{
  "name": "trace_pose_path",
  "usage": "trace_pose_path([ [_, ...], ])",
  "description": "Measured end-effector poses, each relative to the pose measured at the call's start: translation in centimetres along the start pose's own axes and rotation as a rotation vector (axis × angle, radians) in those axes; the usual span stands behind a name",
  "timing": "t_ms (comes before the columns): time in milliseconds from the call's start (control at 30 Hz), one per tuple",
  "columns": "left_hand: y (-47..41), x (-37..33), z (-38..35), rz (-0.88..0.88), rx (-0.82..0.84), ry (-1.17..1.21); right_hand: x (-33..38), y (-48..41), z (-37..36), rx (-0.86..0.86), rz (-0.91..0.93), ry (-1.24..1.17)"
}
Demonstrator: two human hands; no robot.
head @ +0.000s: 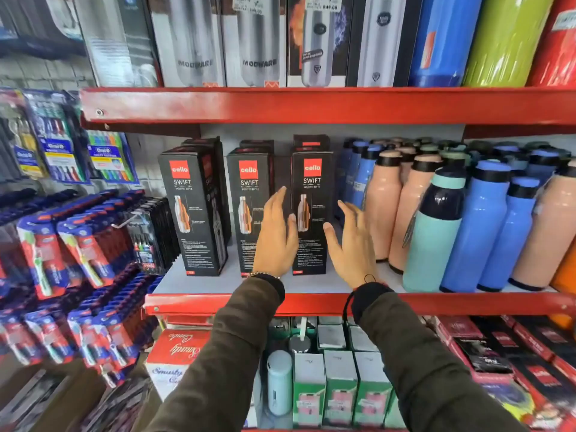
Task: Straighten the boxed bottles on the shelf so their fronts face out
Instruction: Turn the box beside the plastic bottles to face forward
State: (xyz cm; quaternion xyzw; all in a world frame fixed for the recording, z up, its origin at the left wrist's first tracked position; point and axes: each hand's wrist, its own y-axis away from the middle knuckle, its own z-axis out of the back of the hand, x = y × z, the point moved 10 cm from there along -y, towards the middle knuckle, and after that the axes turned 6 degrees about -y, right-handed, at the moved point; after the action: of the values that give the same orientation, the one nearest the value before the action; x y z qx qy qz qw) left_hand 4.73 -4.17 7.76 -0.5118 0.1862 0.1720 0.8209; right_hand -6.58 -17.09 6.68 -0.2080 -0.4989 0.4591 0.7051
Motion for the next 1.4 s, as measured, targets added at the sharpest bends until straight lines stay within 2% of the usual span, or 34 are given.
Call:
trace_pose_path([
  [167, 0.4, 4.4, -4.5, 0.284, 0.155, 0.099, -5.3, -0.5, -4.4, 0.142, -0.308, -0.176],
  [333, 0.7, 6.8, -7.4, 0.43, 0.173, 0.191, -7.3, -1.0, -6.8, 0.204, -0.362, -0.26],
  [667, 1.4, 8.9, -8.1, 0.475, 0.077, 0.257, -8.0, 0.1, -7.8, 0.141, -0.427, -0.445],
  [1000, 2.0, 9.0, -7.5, 0.469, 0.021, 0.454, -7.9, 0.9, -5.7, 0.012, -0.369, -0.474],
  [1233, 1.7, 7.1, -7.0, 0.464, -0.051, 0.522, -7.0, 0.8, -5.3, 0.069, -0.3, -0.475],
  [1400, 2.0, 5.6, -6.5, 0.446, -0.152, 0.527, -6.9, 0.1, -5.2, 0.04, -0.3, -0.524],
])
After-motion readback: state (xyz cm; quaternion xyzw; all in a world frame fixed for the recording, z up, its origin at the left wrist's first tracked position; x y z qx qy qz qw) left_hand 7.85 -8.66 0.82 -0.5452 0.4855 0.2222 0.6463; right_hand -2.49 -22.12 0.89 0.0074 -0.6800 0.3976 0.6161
